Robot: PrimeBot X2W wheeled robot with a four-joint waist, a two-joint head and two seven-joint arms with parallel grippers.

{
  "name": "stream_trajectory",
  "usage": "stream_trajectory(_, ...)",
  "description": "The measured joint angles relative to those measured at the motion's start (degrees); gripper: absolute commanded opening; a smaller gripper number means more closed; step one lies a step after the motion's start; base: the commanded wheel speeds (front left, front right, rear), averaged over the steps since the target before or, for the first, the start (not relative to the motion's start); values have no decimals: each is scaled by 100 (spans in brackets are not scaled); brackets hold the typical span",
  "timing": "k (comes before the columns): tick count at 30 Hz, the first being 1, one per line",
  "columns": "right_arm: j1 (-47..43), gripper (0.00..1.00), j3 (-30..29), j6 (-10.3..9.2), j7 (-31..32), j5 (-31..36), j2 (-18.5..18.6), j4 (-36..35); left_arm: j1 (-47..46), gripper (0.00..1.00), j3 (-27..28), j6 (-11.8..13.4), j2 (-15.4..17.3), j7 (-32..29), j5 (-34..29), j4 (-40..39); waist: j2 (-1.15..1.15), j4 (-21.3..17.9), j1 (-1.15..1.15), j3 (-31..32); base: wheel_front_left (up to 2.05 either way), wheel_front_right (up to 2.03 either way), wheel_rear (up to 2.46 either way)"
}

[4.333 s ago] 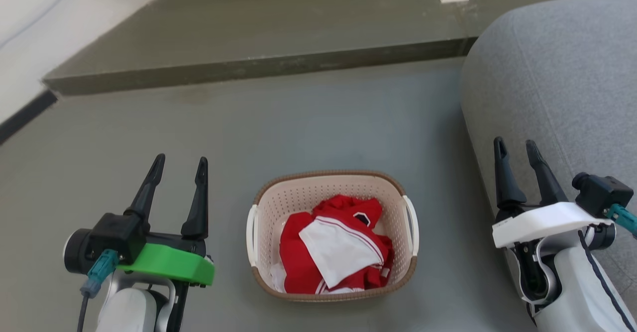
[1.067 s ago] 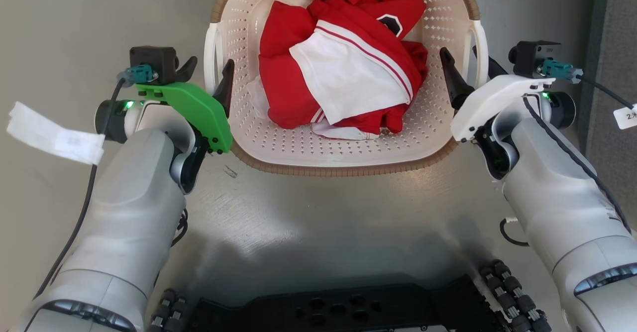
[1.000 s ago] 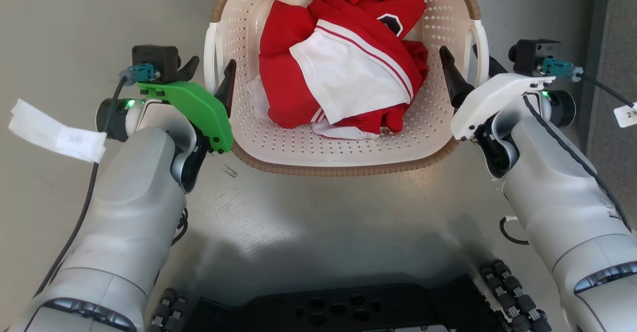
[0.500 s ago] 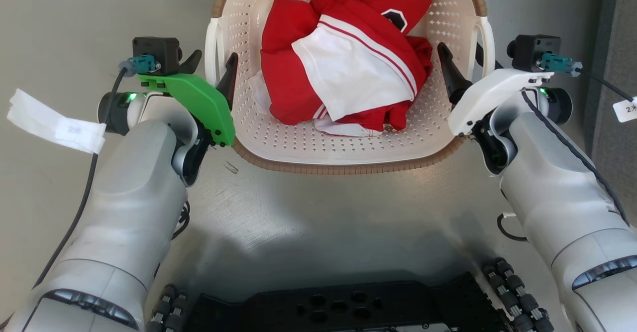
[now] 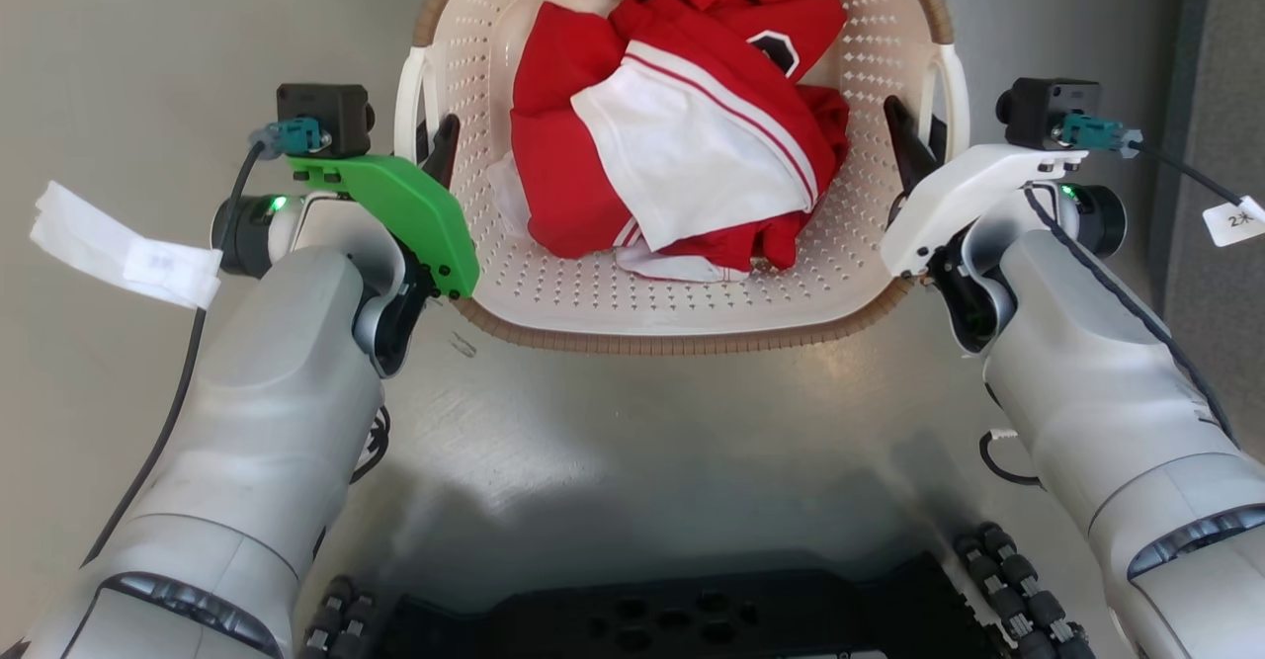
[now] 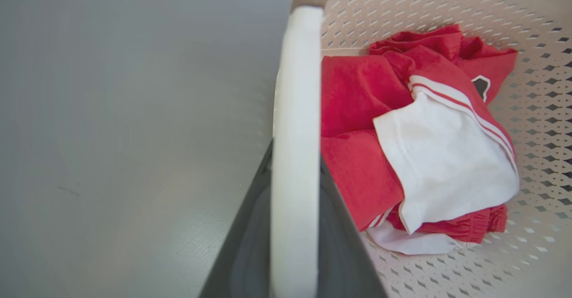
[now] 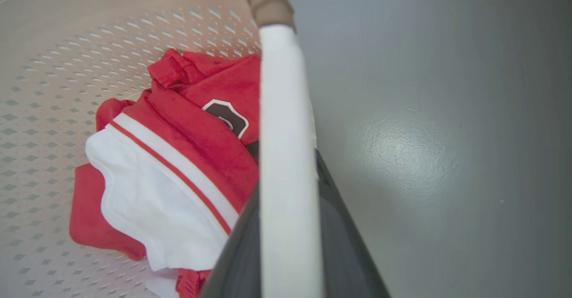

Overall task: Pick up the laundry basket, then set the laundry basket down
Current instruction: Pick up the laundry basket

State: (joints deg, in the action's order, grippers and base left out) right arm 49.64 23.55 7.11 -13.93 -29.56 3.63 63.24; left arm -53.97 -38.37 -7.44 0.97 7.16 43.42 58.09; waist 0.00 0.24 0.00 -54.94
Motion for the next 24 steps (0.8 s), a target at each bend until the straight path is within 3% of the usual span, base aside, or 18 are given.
stream_trajectory(24,-394,0,536,-4,548,-688,-90,346,519,0,-499,33,-15,-278,600,444,0,-177,0,1546,0,0,0)
